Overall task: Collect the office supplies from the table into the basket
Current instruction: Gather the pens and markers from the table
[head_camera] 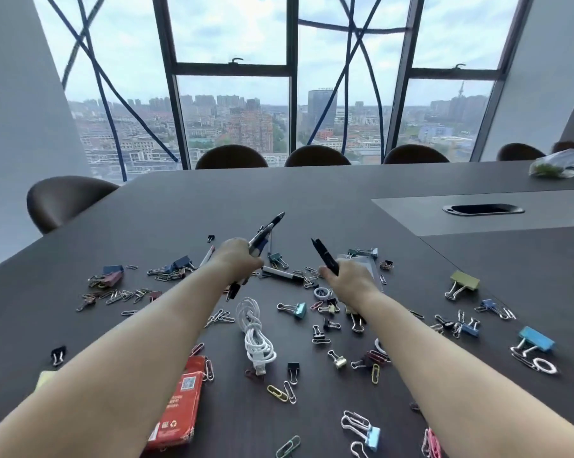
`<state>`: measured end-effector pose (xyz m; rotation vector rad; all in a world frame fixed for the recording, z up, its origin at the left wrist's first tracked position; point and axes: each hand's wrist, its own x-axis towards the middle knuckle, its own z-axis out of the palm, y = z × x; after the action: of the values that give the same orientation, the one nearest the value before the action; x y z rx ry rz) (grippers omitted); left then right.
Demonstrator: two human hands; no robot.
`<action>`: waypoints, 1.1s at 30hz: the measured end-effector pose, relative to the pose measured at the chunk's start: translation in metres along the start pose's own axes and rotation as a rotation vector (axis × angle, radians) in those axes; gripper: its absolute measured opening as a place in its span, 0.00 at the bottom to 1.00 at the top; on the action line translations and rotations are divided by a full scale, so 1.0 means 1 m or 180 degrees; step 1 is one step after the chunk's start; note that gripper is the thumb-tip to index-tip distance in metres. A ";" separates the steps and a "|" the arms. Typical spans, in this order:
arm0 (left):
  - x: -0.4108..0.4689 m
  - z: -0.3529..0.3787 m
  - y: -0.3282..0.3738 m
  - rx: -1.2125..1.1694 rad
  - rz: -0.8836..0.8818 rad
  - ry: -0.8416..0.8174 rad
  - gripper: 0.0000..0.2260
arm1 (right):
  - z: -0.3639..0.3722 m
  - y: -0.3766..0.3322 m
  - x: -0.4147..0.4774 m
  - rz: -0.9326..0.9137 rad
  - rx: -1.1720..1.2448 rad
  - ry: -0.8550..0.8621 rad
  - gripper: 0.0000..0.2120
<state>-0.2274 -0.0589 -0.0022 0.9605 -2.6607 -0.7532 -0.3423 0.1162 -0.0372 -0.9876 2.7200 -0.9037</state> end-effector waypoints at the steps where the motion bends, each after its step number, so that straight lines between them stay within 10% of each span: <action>1: 0.001 -0.004 -0.011 -0.0289 -0.0059 -0.0045 0.06 | 0.006 -0.010 0.003 -0.0061 -0.0059 -0.0054 0.15; 20: 0.060 -0.024 -0.100 0.0400 -0.0761 0.0609 0.11 | 0.074 -0.051 0.078 -0.0305 -0.1296 -0.0386 0.16; 30: 0.087 -0.015 -0.109 0.0819 -0.0976 0.0427 0.11 | 0.075 -0.068 0.116 -0.0205 -0.0634 0.0387 0.01; 33: 0.096 -0.012 -0.111 0.1083 -0.0989 0.0365 0.10 | 0.079 -0.086 0.141 -0.0087 -0.0442 0.0267 0.12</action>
<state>-0.2369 -0.1984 -0.0487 1.4785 -2.6174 -0.2851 -0.3821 -0.0626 -0.0396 -1.0356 2.8804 -0.7867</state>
